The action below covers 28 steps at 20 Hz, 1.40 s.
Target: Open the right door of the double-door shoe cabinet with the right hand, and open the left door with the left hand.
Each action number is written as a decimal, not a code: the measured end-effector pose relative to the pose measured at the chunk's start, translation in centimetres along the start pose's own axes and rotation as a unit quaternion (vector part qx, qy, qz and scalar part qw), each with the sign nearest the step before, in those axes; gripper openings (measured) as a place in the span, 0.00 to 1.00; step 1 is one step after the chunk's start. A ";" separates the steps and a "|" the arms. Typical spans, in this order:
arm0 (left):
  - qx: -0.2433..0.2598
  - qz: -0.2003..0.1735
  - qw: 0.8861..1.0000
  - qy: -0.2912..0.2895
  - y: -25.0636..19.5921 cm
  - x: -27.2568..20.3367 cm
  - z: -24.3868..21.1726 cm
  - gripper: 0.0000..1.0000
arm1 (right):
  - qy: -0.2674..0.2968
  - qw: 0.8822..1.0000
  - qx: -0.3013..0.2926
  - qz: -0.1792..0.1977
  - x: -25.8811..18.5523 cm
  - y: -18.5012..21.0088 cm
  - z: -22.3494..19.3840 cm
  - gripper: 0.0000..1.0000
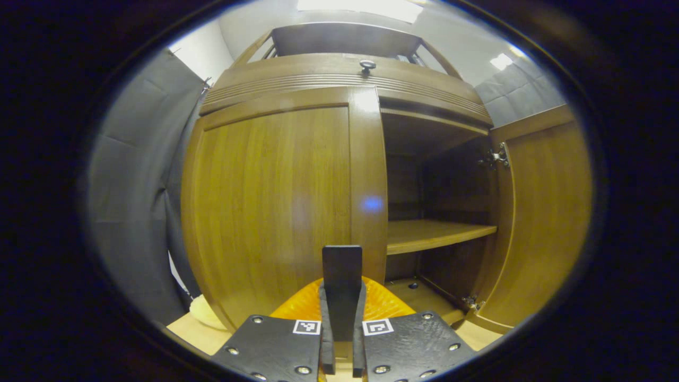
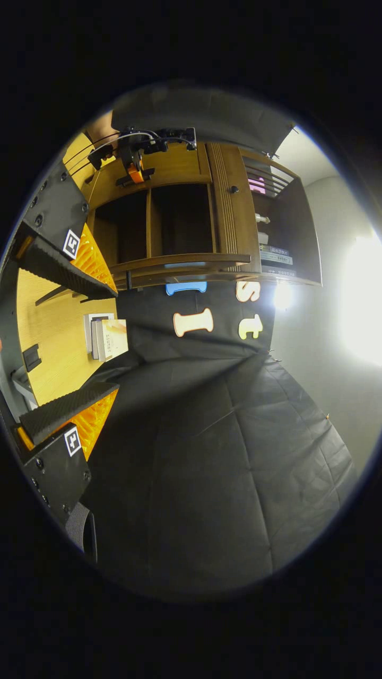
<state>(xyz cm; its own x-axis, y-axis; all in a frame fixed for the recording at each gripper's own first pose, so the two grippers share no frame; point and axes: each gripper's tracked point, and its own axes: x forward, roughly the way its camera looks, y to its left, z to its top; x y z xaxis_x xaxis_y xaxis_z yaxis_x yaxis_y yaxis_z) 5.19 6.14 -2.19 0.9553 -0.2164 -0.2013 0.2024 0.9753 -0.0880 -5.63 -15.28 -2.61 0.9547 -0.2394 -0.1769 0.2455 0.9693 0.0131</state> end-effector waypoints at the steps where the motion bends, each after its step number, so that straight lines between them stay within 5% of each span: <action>1: -0.002 0.001 1.000 0.001 0.1 -0.4 0.0 0.17 | 0.000 1.000 0.000 0.005 0.2 0.3 0.0 0.94; 16: -0.004 0.026 1.000 0.004 3.0 -5.6 0.3 0.17 | -0.007 0.997 -0.003 0.083 1.0 4.8 0.3 0.98; 18: -0.005 0.028 1.000 0.001 3.4 -6.0 0.2 0.10 | -0.007 0.996 -0.003 0.087 1.0 5.0 0.3 0.94; 28: 0.006 0.040 0.999 -0.004 5.4 -7.2 -0.1 0.15 | -0.011 0.993 -0.006 0.115 2.1 7.9 0.7 0.98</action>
<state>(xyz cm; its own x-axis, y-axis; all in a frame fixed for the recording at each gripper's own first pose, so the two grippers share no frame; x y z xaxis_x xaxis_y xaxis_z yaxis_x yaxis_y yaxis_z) -0.59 12.93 -1.32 0.9700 -0.1383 -0.2000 0.1285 0.9898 -0.0613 -1.57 -8.19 -2.20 0.9888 -0.0118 -0.1490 0.0179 0.9991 0.0391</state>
